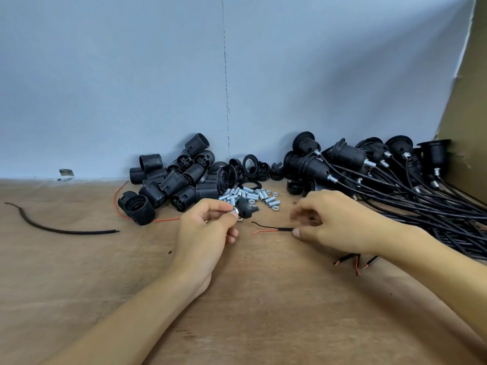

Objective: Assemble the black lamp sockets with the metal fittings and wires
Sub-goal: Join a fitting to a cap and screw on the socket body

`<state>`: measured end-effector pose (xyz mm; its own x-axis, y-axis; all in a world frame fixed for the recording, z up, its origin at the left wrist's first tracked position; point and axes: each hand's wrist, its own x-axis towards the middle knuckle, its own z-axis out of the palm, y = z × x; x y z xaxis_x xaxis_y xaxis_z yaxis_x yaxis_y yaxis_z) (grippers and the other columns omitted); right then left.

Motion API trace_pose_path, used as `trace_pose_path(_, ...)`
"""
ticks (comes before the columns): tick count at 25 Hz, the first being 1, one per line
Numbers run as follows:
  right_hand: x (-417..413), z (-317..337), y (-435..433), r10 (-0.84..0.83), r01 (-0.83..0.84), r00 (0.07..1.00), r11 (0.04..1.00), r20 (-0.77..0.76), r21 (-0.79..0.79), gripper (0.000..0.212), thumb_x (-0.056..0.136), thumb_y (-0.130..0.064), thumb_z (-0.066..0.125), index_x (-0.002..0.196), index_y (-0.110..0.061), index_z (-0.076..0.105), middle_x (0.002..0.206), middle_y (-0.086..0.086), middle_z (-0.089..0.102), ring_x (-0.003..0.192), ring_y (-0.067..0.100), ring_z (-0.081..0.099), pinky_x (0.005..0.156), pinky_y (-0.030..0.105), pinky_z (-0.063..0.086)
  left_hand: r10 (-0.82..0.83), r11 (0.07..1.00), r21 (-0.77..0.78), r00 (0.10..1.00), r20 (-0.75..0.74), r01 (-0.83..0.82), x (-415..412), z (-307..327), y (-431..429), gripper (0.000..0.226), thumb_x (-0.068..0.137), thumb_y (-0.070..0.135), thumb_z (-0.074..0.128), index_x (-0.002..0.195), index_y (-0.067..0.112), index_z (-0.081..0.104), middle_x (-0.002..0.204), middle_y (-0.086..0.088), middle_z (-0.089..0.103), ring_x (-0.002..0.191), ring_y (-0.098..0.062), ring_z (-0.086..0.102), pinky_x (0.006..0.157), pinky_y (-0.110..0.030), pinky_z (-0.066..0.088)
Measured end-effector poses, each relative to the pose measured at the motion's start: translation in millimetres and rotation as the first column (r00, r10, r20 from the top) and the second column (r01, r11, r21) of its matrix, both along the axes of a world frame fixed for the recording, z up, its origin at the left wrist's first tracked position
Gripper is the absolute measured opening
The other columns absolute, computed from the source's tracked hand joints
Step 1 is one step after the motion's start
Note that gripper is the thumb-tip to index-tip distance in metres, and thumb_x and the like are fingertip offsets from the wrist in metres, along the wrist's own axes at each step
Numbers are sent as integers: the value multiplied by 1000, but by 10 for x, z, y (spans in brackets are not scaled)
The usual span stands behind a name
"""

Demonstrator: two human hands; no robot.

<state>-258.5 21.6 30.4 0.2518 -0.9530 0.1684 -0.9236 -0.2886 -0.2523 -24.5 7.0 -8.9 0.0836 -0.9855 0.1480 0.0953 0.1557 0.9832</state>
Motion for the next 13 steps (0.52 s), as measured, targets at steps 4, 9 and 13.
trace_pose_path(4,39,-81,19,15,-12,999,997,40,-73,2,91,-34,67,93,-34,69,88,-17,62,84,-2,56,77,24,48,51,999,8,997,-53,-51,8,-5,-20,10,91,-2,68,94,8,67,68,5,68,52,-14,61,49,-22,49)
trace_pose_path(9,173,-121,67,92,111,855,929,510,-353,7,96,-24,63,95,-31,64,81,-15,65,75,0,61,69,9,45,23,999,46,998,-54,-21,3,-12,-37,22,93,-1,61,108,14,61,72,5,69,53,-15,63,53,-28,49)
trace_pose_path(13,252,-7,51,105,126,424,977,900,-173,12,105,-18,48,101,-10,57,86,0,73,72,13,68,72,26,59,-79,997,22,996,50,78,-11,-13,-1,31,95,1,61,109,27,68,70,13,68,55,-10,63,53,-19,50)
